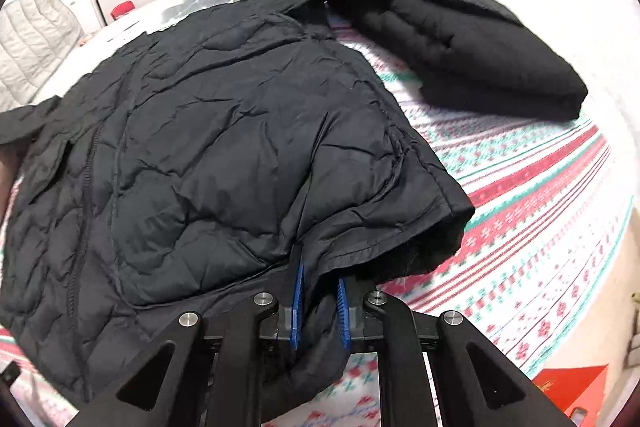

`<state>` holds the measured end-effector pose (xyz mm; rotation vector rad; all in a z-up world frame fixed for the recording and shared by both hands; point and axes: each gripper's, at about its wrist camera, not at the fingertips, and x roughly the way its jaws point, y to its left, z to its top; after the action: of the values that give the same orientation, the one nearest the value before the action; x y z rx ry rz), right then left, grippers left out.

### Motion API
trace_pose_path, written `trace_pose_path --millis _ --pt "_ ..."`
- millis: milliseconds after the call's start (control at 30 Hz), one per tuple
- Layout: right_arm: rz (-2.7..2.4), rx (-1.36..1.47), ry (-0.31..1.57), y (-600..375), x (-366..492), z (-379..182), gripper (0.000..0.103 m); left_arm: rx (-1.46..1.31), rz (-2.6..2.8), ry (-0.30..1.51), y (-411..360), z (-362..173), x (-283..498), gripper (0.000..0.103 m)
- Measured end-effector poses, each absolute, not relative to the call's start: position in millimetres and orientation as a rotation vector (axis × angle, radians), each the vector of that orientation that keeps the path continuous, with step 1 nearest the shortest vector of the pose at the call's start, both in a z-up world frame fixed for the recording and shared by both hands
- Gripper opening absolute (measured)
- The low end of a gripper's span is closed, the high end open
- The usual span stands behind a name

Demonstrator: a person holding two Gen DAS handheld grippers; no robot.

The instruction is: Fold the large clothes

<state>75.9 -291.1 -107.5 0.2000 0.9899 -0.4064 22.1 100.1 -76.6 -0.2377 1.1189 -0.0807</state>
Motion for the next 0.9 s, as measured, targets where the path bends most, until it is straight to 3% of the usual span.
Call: trace_pose_path --millis 67,167,233,267,300,333,367,400,467,533,633,700,900 --pt "-0.396 0.206 1.006 -289.8 74.5 -108.9 0.015 -0.228 -0.063 1.115 110.6 -72.6 11.8 0.006" --pt "-0.433 0.175 0.963 -284.2 66.2 -96.9 0.021 -0.230 -0.057 1.081 106.9 -58.9 16.6 0.029" --pt "-0.478 0.159 0.817 -278.0 43.3 -74.2 0.025 -0.205 -0.041 1.030 100.4 -44.1 16.4 0.050" --pt "-0.490 0.161 0.760 -274.7 34.0 -66.6 0.029 -0.184 -0.031 0.986 94.1 -32.0 17.1 0.053" --pt "-0.490 0.166 0.694 -270.9 23.3 -57.3 0.043 -0.170 -0.027 0.965 89.3 -25.5 18.9 0.058" --pt "-0.467 0.173 0.654 -267.2 17.5 -51.0 0.072 -0.146 -0.024 0.941 79.5 -15.3 24.1 0.061" --pt "-0.427 0.181 0.637 -264.4 15.9 -47.8 0.085 -0.115 -0.027 0.911 65.0 -2.6 31.3 0.062" --pt "-0.374 0.196 0.625 -261.6 16.0 -45.6 0.092 -0.095 -0.031 0.894 55.2 5.8 36.4 0.062" --pt "-0.345 0.200 0.615 -257.1 18.5 -44.2 0.092 -0.060 -0.054 0.851 31.6 25.6 48.0 0.067" --pt "-0.343 0.162 0.609 -251.6 24.6 -44.3 0.092 -0.020 -0.075 0.787 2.9 43.3 63.0 0.090" --pt "-0.344 0.119 0.606 -246.8 31.0 -44.0 0.092 0.042 -0.067 0.713 -35.0 54.3 89.9 0.093" --pt "-0.356 0.089 0.612 -244.4 38.6 -43.8 0.092 0.035 -0.101 0.768 -51.3 43.5 118.2 0.094" --pt "-0.404 0.066 0.690 -260.1 60.2 -60.7 0.092 -0.087 -0.100 0.920 -64.3 -40.7 193.5 0.094"
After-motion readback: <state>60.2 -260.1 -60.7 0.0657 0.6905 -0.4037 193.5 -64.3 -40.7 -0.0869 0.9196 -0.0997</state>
